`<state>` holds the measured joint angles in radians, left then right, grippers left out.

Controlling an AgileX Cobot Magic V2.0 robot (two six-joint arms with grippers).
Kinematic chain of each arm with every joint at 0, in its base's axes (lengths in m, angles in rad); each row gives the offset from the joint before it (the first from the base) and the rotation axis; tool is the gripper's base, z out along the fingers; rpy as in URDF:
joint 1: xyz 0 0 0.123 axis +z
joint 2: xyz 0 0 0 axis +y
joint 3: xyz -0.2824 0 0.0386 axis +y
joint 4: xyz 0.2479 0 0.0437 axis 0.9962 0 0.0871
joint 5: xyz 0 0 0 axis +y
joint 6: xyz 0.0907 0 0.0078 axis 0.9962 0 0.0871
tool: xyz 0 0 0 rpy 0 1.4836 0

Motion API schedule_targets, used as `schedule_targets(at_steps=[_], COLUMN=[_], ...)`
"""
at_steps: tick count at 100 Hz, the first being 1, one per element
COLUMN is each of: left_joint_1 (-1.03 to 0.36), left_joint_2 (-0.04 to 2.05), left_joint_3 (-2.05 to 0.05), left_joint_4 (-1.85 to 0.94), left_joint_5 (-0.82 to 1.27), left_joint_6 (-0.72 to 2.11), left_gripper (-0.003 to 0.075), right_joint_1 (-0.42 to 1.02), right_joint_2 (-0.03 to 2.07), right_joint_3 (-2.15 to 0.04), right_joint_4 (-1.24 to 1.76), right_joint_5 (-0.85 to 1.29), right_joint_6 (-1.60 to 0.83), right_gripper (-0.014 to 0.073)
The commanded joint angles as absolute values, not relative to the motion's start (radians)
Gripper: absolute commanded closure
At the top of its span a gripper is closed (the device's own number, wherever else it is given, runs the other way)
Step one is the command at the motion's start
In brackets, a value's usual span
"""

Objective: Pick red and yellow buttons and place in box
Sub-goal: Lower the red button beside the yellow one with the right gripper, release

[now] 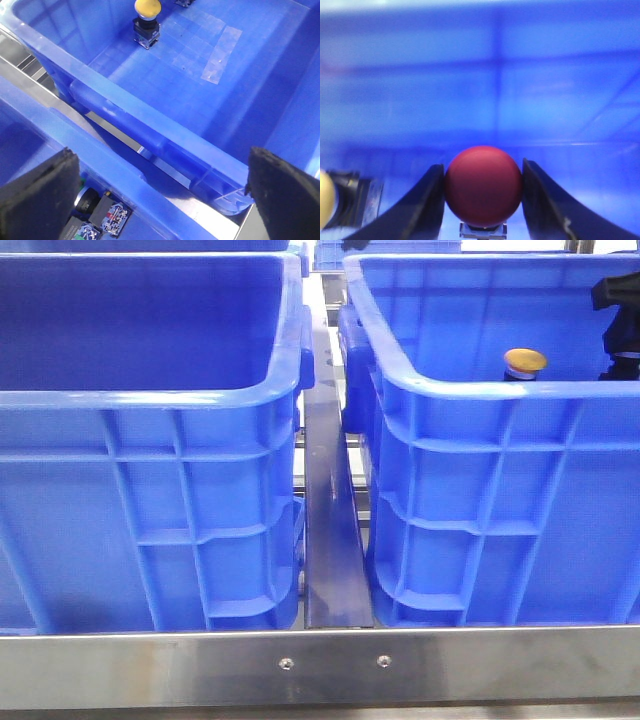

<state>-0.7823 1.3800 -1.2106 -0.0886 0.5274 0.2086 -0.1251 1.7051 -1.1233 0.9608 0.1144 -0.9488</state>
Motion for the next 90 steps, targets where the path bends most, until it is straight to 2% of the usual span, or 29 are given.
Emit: schedule_targets(at_steps=[1,42,49,59,69,76,90], left_joint_1=[-0.790,-0.790,-0.790,-0.790,-0.790,-0.790,-0.790], left_joint_2=[1.346,1.346,1.346,1.346,1.346,1.346,1.346], left_joint_3=[-1.246,-1.246,-1.246,-1.246,-1.246,-1.246,-1.246], left_joint_4=[-0.096,-0.093,-0.093,-0.093,-0.093,-0.093,-0.093], left_joint_5=[0.460,0.460,0.460,0.460,0.460,0.460,0.460], left_joint_6=[0.207,0.207,0.207,0.207,0.207,0.207,0.207], left_gripper=[0.0101,0.0101,0.0101,0.0101,0.0101,0.0101,0.0101], right_joint_1=[-0.125,-0.125,-0.125,-0.125,-0.125,-0.125,-0.125], right_joint_2=[1.679,1.708,1.707,1.706,1.706,1.704,1.701], right_joint_3=[-1.152,-1.152,-1.152,-1.152,-1.152,-1.152,-1.152], right_joint_4=[0.998,1.009,1.009,1.009,1.009,1.009,1.009], right_joint_5=[0.062,0.071,0.073,0.086,0.098,0.104,0.108], right_joint_6=[-0.960,-0.960,-0.960,-0.960,-0.960,-0.960,-0.960], right_gripper=[0.0443,0.0435,0.0374,0.0218,0.0100,0.0073,0.0072])
